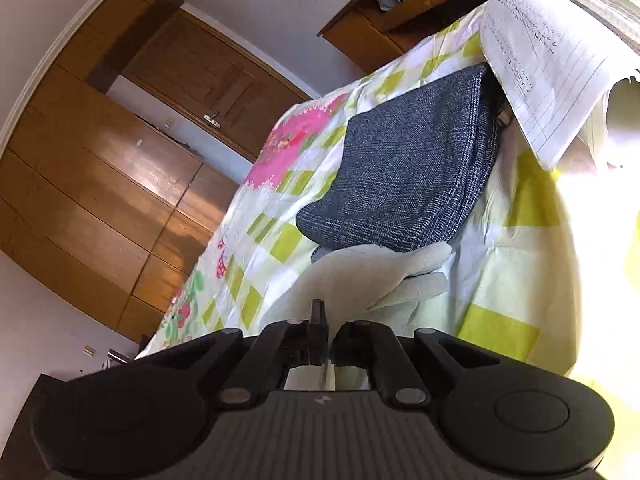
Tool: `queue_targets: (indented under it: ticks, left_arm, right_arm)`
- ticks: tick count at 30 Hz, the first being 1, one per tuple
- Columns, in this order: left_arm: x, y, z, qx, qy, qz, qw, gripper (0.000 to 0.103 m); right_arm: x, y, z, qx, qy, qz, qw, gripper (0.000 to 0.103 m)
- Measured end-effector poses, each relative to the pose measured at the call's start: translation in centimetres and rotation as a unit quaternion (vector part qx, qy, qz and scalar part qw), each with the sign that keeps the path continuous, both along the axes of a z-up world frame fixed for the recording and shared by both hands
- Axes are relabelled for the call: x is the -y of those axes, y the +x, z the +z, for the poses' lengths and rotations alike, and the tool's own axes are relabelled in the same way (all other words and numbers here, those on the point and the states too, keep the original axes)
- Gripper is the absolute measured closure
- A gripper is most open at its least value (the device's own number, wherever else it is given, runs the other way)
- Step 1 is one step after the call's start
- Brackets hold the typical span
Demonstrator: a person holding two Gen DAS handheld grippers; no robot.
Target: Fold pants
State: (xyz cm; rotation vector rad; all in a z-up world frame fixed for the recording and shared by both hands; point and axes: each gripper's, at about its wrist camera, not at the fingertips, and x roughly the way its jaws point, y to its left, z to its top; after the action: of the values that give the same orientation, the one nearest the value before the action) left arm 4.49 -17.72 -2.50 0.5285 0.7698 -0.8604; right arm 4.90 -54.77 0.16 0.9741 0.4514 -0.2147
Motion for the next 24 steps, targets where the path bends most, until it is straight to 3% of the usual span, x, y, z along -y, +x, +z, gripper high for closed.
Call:
queue_targets:
  ticks: [4, 9, 12, 15, 17, 18, 19, 21, 22, 24]
  left_arm:
    - [-1.3, -0.6, 0.7, -0.002, -0.023, 0.014, 0.9996, 0.08]
    - [-5.9, -2.2, 2.3, 0.024, -0.039, 0.044, 0.998, 0.08]
    - [-9.9, -2.7, 3.0, 0.042, -0.027, 0.085, 0.9952, 0.078]
    - [-14.3, -2.8, 3.2, 0.07, 0.014, 0.15, 0.9861, 0.077]
    - [-17.6, -3.0, 3.4, 0.082, 0.032, 0.201, 0.9756, 0.077]
    - [-19.2, -3.3, 3.6, 0.082, 0.034, 0.223, 0.9708, 0.077]
    - [-20.7, -3.6, 3.7, 0.082, 0.034, 0.245, 0.9655, 0.077]
    - [-23.4, -4.4, 4.0, 0.081, 0.036, 0.282, 0.9553, 0.077]
    - [-24.6, -4.8, 4.1, 0.076, 0.032, 0.298, 0.951, 0.077]
    - [-26.0, -5.5, 4.1, 0.066, 0.024, 0.316, 0.9462, 0.077]
  right_arm:
    - [-2.2, -0.7, 2.8, 0.029, -0.042, 0.01, 0.999, 0.082]
    - [-8.7, 0.1, 7.6, 0.061, -0.127, 0.084, 0.986, 0.082]
    - [-15.6, 1.4, 10.0, 0.09, -0.178, 0.163, 0.966, 0.082]
    - [-23.5, 2.8, 11.0, 0.105, -0.229, 0.259, 0.933, 0.082]
    - [-30.9, 3.0, 10.2, 0.114, -0.278, 0.348, 0.888, 0.082]
    - [-34.3, 2.7, 9.5, 0.116, -0.311, 0.387, 0.86, 0.082]
    - [-38.5, 1.9, 7.9, 0.118, -0.352, 0.434, 0.821, 0.082]
    - [-44.0, 0.8, 4.0, 0.104, -0.388, 0.517, 0.756, 0.083]
    - [-45.9, 0.1, 2.2, 0.095, -0.407, 0.541, 0.73, 0.083]
    - [-48.2, -1.4, -1.1, 0.078, -0.448, 0.564, 0.689, 0.083]
